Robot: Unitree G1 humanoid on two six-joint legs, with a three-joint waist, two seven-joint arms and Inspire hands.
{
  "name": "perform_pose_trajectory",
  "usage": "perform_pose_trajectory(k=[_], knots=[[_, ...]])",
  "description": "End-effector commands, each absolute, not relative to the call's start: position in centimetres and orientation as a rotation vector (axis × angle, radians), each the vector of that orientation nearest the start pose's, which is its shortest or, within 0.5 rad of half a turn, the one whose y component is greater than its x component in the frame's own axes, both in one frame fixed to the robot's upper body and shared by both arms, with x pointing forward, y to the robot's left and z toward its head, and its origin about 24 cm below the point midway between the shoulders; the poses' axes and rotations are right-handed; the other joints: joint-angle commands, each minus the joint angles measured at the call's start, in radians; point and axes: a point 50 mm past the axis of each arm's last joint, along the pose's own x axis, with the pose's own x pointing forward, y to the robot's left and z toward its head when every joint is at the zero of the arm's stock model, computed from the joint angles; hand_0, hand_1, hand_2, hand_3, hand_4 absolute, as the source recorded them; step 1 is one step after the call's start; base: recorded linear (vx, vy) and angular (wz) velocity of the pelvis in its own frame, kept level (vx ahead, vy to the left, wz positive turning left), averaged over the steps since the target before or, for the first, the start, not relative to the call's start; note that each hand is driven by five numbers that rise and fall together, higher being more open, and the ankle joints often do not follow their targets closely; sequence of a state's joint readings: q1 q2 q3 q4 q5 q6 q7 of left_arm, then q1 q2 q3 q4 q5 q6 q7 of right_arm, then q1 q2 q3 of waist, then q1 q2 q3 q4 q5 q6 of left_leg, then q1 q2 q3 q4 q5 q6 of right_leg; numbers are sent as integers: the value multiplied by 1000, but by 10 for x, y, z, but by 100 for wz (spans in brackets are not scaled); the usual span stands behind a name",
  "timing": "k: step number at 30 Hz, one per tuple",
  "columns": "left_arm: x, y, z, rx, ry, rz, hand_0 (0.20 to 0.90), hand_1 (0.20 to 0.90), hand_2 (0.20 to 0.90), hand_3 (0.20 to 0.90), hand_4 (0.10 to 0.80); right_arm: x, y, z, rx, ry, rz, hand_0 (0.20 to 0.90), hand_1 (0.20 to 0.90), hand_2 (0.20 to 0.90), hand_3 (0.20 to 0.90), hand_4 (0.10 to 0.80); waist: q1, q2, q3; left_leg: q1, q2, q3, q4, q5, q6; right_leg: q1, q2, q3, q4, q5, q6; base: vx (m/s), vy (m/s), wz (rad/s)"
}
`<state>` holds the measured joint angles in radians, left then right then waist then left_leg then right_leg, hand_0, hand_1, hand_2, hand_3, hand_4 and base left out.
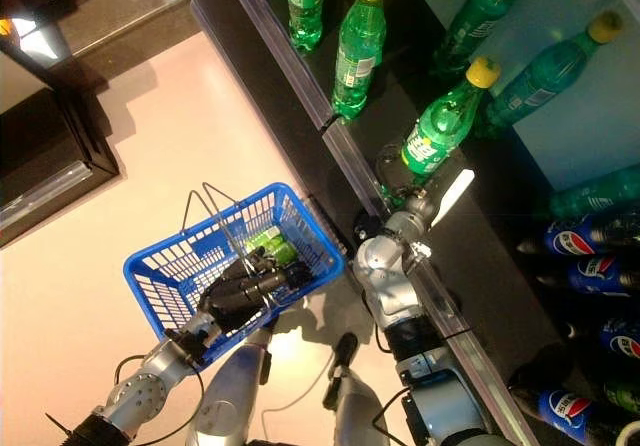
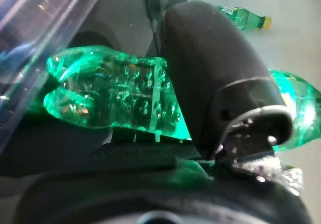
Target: Pick up the drink and place into the basket.
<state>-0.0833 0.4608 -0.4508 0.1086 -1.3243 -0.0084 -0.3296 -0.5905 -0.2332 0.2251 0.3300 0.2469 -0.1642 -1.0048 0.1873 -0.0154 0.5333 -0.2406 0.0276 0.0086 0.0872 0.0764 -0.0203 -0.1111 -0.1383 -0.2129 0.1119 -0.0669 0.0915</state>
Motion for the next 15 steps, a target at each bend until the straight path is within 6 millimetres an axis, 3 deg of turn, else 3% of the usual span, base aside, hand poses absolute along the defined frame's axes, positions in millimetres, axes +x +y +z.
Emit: perform_pose_trajectory(k=[1, 6, 11, 15], knots=[[242, 96, 158, -931, -425, -1050, 300, 300, 300, 200, 100, 326, -151, 226, 227, -752, -644, 300, 300, 300, 200, 100, -8, 25, -14, -11, 31, -71, 105, -63, -43, -9, -108, 30, -68, 205, 62, -69, 62, -2], [239, 97, 158, -943, -438, -1041, 300, 300, 300, 200, 100, 319, -148, 223, 210, -782, -631, 300, 300, 300, 200, 100, -20, 30, -30, 12, 33, -52, 91, -60, -40, 0, -109, 34, -65, 201, 59, -43, 47, -3], [235, 97, 153, -968, -435, -1011, 300, 300, 300, 200, 100, 304, -128, 221, 69, -834, -519, 300, 300, 300, 200, 100, -37, 31, -70, 59, 31, -27, 69, -59, -38, 21, -111, 45, -64, 194, 56, 11, 70, -9], [232, 99, 150, -984, -438, -984, 300, 300, 300, 200, 100, 293, -124, 215, 49, -838, -436, 300, 300, 300, 200, 100, -51, 31, -108, 98, 32, -8, 50, -59, -39, 45, -110, 53, -68, 185, 54, 29, 72, -10]])
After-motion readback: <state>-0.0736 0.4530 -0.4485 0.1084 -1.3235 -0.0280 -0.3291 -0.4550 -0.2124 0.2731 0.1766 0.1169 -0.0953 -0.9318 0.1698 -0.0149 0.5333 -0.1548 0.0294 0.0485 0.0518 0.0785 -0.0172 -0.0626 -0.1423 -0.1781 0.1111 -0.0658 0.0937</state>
